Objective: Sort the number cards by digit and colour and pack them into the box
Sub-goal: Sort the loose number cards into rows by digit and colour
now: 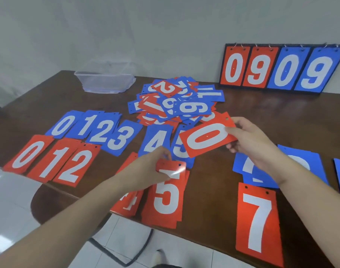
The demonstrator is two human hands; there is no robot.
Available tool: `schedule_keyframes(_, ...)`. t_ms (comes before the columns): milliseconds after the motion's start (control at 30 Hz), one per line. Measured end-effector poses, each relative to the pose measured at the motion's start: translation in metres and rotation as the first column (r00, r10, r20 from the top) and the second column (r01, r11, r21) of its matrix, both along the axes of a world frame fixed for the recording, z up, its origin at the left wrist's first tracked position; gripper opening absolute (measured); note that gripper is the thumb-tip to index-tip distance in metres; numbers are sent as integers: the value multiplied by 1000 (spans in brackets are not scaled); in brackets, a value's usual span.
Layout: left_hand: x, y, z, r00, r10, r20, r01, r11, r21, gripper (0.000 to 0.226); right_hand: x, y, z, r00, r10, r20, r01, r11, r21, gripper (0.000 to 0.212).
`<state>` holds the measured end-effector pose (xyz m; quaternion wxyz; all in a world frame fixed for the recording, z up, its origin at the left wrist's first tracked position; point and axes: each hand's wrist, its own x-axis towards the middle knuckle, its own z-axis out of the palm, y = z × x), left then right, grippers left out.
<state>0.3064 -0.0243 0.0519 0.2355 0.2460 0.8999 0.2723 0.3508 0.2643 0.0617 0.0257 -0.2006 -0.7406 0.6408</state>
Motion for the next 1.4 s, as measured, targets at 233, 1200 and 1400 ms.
schedule_keyframes(233,2,-6,-3,900,-126,-417,37,976,-214,53,-10,-11,6,995,100,-29,-100,995,-1,24)
schedule_keyframes(1200,-104,-450,-27,559,736,-382,-677,671,301,14,-241,-483,1,776,617,134,-607,672,424,23)
schedule_keyframes(1400,-112,-448,-29,580,711,-398,-650,698,300,15,-258,-508,-24,731,658,181,-532,384,754,30)
